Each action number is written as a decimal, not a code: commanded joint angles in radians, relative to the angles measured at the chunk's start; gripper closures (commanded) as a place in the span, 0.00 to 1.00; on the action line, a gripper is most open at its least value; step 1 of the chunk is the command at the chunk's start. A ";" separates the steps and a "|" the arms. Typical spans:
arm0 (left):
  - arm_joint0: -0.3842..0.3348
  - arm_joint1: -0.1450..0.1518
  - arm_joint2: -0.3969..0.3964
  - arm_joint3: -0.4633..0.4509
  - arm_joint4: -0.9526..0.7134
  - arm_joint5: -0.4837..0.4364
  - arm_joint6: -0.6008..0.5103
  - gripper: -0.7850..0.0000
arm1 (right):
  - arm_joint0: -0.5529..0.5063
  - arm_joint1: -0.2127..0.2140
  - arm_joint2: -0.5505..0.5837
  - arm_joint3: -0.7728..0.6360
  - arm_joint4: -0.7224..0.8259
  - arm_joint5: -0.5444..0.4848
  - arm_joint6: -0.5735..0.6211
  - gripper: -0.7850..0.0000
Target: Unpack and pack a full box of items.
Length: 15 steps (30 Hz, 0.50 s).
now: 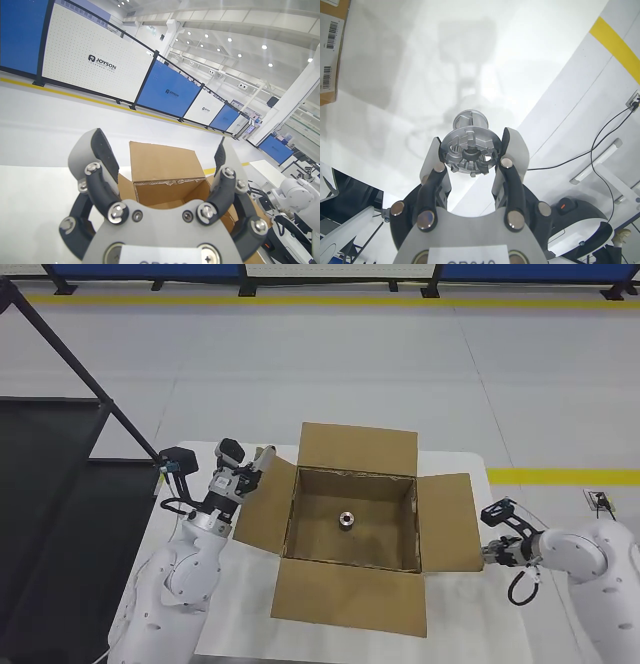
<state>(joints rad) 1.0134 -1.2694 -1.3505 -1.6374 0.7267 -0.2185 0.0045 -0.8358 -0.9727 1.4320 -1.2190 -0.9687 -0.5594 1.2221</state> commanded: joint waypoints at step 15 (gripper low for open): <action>0.021 -0.001 -0.018 -0.018 0.017 0.012 0.008 0.00 | 0.113 0.000 -0.098 0.117 -0.020 -0.059 -0.032 0.00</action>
<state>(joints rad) 1.0339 -1.2706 -1.3667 -1.6550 0.7446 -0.2054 0.0122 -0.7259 -0.9756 1.3297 -1.0988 -0.9843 -0.6261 1.1849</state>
